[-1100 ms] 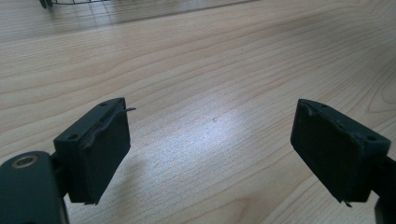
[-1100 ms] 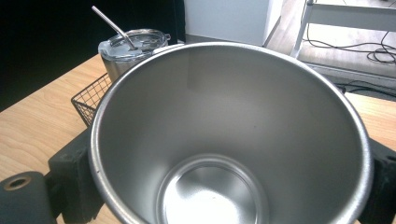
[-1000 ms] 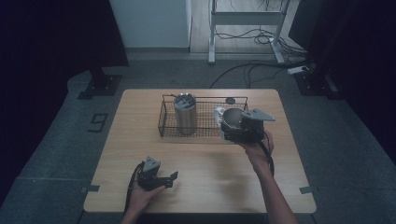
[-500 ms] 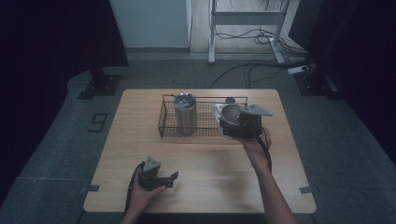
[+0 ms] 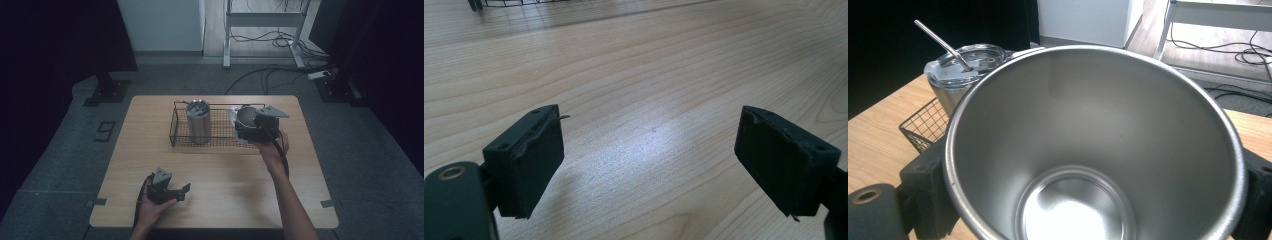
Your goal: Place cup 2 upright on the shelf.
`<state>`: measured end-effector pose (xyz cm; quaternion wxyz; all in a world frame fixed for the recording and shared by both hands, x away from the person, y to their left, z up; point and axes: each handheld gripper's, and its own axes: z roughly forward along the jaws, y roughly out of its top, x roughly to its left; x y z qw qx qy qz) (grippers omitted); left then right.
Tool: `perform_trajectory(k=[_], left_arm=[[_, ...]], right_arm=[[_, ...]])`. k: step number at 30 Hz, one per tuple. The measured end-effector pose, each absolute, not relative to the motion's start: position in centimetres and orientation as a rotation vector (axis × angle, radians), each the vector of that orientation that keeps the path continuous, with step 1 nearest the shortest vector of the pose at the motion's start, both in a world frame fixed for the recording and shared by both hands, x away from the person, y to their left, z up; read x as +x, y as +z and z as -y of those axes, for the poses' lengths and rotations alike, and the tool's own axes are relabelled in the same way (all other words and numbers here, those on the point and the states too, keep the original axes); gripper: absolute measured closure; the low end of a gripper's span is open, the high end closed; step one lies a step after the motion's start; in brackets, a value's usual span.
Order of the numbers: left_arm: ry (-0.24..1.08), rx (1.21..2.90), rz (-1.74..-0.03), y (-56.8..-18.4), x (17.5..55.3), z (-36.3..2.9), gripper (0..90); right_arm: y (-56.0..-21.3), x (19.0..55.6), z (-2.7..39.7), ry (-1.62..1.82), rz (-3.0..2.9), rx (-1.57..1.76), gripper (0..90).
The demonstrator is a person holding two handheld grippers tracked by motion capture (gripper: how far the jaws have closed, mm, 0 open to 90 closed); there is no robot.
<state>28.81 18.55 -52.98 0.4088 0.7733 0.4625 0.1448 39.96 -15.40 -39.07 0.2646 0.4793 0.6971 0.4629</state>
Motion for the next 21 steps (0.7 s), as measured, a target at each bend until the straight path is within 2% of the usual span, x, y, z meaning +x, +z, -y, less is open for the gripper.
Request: perform_trajectory(k=[21], left_arm=[[0.368,1.951,-1.168,-53.0,28.9,-18.6,12.6]], right_arm=[[-39.6,42.5,15.7,1.22,-1.902,1.33,7.0]])
